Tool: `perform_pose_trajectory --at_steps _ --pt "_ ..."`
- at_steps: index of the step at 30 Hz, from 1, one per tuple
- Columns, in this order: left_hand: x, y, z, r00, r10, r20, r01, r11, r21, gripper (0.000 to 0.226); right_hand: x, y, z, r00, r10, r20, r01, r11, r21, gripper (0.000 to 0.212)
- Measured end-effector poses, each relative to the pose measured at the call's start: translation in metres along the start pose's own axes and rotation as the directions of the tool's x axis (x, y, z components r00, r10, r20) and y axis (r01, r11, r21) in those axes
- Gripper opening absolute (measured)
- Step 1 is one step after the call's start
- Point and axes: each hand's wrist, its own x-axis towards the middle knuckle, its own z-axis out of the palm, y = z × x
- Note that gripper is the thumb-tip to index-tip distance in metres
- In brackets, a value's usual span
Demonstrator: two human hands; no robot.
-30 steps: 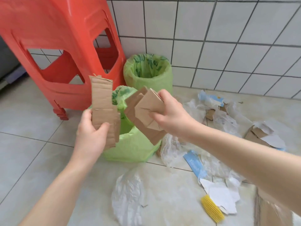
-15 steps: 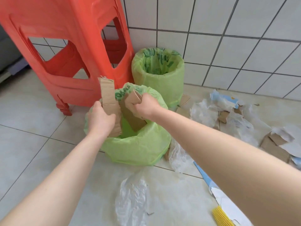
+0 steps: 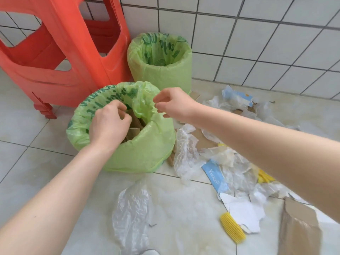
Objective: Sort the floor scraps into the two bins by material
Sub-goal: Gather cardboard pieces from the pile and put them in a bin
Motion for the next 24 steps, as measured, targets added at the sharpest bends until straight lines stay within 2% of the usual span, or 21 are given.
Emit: perform_pose_trajectory --at_steps 4,7,10,14,16,17,20,22,24 --pt "-0.032 0.033 0.010 0.990 0.132 -0.055 -0.136 0.989 -0.066 0.017 -0.045 0.041 -0.031 0.997 0.069 -0.031 -0.068 0.997 0.034 0.026" --pt "-0.060 0.056 0.032 0.968 0.250 -0.033 -0.252 0.962 -0.107 0.014 -0.089 0.081 -0.047 0.987 0.162 -0.017 -0.161 0.986 0.034 0.024" --pt "-0.092 0.077 0.064 0.941 0.331 0.078 -0.318 0.938 -0.141 0.014 -0.134 0.128 -0.054 0.969 0.248 -0.014 -0.248 0.968 0.035 0.019" --pt "-0.142 0.096 0.119 0.866 0.403 0.295 -0.376 0.915 -0.147 0.015 -0.196 0.191 -0.055 0.928 0.372 -0.011 -0.372 0.928 0.022 0.016" --pt "-0.168 0.103 0.143 0.795 0.432 0.425 -0.432 0.896 -0.103 0.018 -0.224 0.219 -0.054 0.913 0.408 -0.013 -0.408 0.913 0.002 0.015" --pt "-0.181 0.105 0.153 0.739 0.453 0.499 -0.488 0.870 -0.067 0.020 -0.236 0.232 -0.052 0.907 0.420 -0.018 -0.421 0.907 -0.013 0.015" --pt "-0.216 0.108 0.176 0.509 0.515 0.689 -0.706 0.708 -0.007 0.028 -0.264 0.267 -0.039 0.892 0.452 -0.025 -0.453 0.889 -0.071 0.019" --pt "-0.236 0.104 0.188 0.380 0.550 0.744 -0.808 0.588 -0.022 0.030 -0.276 0.286 -0.023 0.899 0.437 -0.031 -0.436 0.885 -0.163 0.029" --pt "-0.251 0.096 0.197 0.287 0.595 0.751 -0.873 0.485 -0.051 0.030 -0.282 0.302 -0.006 0.928 0.371 0.019 -0.342 0.874 -0.345 0.048"
